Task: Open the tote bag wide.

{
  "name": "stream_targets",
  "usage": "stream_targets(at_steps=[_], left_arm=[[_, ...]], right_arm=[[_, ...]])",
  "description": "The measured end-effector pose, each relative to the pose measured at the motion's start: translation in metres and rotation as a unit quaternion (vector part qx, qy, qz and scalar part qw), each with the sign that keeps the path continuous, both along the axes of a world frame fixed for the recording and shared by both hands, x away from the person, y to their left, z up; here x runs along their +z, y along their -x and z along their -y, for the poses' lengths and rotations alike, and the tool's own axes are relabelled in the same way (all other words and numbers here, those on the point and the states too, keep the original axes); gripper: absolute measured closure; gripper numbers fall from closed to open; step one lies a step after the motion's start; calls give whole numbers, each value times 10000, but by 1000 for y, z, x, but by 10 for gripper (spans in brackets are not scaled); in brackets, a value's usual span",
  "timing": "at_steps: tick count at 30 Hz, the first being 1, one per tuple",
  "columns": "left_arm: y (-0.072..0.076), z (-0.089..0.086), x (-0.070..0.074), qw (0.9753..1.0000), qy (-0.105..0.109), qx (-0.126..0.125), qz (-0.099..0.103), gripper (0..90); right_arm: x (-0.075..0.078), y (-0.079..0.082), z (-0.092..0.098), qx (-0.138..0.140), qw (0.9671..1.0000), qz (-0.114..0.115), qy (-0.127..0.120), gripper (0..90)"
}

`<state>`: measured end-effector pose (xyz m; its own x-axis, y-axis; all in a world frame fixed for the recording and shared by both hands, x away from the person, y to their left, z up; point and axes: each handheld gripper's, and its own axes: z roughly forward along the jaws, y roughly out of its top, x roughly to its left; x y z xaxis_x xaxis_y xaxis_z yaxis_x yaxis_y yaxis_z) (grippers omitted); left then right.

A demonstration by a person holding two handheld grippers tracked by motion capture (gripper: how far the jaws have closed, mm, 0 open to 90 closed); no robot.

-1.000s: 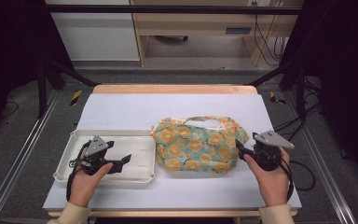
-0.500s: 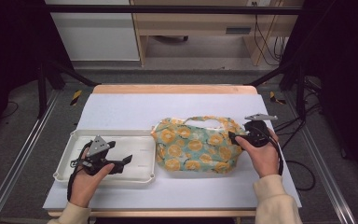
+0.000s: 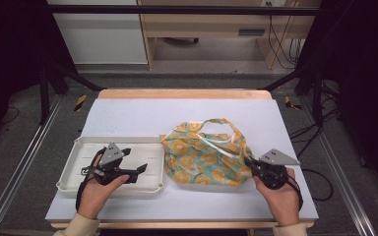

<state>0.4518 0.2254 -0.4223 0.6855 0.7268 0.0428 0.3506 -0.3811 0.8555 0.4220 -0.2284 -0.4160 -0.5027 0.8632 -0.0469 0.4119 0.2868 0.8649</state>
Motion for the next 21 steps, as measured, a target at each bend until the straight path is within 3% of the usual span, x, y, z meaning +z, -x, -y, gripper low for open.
stream_targets(at_steps=[5,7,8,9,10,11,17,19,21], left_arm=[[-7,21,9,9996,-130,-228,90,185],[-11,27,12,9996,-123,-247,105,187],[-15,32,15,9995,-115,-268,110,187],[-21,43,19,9991,-200,-332,146,187],[-21,43,19,9991,-200,-332,146,186],[-29,56,24,9984,-277,-463,160,184],[-46,85,32,9967,-318,-711,219,177],[-53,92,33,9964,-291,-777,154,173],[-65,101,32,9960,-212,-871,-47,182]], right_arm=[[-15,23,5,247,9996,28,-113,883],[-19,26,6,306,9995,9,-58,884],[-27,31,6,385,9992,-57,105,885],[-29,32,5,402,9990,-89,152,888],[-29,32,5,402,9990,-89,152,888],[-33,33,6,399,9987,-146,292,890],[-35,32,5,378,9987,-156,299,890],[-36,33,4,392,9987,-141,307,889],[-35,33,3,408,9986,-119,328,888]])
